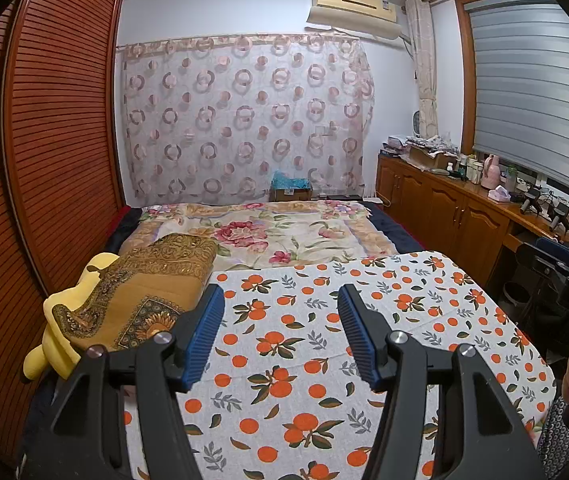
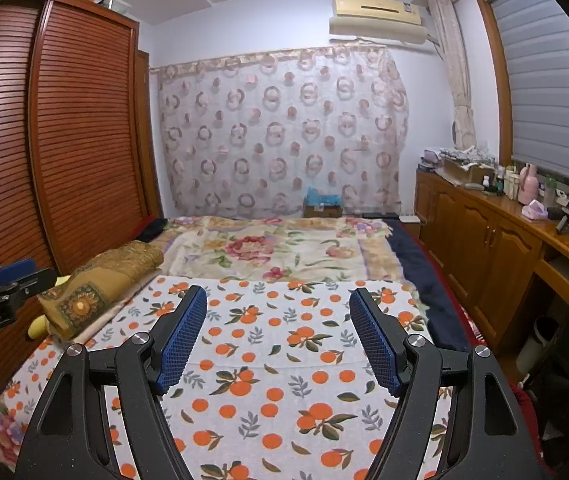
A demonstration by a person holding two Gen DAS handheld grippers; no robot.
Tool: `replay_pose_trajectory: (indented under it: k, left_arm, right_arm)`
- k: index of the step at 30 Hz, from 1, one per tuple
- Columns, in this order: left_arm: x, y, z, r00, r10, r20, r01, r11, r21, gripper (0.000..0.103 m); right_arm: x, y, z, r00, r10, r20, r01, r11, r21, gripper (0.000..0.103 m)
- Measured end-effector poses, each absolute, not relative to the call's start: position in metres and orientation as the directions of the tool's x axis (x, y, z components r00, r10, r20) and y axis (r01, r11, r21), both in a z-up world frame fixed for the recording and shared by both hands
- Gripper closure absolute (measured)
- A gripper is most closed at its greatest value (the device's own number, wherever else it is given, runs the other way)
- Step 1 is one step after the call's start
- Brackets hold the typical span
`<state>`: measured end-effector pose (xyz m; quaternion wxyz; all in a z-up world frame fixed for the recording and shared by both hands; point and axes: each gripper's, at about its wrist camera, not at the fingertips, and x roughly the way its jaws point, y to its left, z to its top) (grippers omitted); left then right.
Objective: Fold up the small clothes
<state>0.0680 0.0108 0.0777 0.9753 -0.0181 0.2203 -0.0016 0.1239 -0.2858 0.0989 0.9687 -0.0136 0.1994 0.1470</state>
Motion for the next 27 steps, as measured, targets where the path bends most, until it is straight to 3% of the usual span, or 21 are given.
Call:
replay_pose_trajectory:
  k: [27]
  left_arm:
    - [0.0669, 0.0096, 0.0765, 0.904, -0.012, -0.427, -0.004, 0.999, -0.035, 0.045]
  right_arm:
    - [0.124, -0.2869, 0.0962, 0.878, 0.28, -0.388, -0.291, 0.956, 0.033, 0.027]
